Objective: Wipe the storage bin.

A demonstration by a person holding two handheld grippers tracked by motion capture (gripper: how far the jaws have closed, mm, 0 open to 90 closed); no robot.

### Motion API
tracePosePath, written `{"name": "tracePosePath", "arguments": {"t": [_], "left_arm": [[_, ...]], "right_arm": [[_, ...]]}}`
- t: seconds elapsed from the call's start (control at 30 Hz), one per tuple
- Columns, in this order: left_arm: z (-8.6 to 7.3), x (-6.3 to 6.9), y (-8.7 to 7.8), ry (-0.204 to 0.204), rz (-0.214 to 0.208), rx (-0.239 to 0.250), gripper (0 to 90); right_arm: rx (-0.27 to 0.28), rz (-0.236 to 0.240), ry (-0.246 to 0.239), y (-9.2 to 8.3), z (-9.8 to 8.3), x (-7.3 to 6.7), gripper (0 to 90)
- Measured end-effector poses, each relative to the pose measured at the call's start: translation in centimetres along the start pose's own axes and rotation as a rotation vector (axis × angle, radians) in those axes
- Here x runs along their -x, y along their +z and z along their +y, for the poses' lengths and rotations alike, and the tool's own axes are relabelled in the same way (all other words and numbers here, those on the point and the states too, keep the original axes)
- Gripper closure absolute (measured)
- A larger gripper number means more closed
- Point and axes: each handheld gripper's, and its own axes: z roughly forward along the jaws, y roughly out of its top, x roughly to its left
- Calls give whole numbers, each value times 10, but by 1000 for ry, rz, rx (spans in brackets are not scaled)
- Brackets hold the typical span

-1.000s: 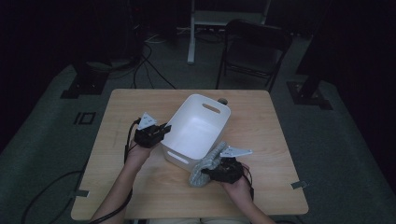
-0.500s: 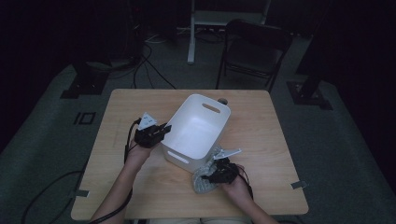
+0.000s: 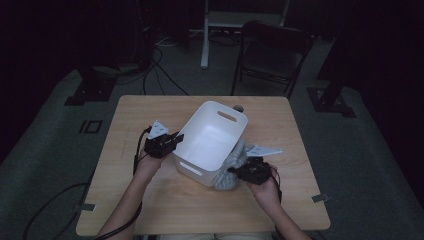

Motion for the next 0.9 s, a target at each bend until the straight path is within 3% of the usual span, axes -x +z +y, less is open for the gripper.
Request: {"name": "tracePosePath", "arguments": {"t": [0.1,0.33,0.53,0.9], "left_arm": [[0,0,1,-4,-8,0,796],[1,3,1,16,-4,-3,790],[1,3,2,16,-9,0,789],[1,3,2,11,-11,2,790]], "right_arm": [[68,-40,-12,-13,16,2,731],[71,-58,12,-5,14,10,736],[1,-78,61,13,-2,25,738],[-97,-100,97,37,-22,41,742]]}}
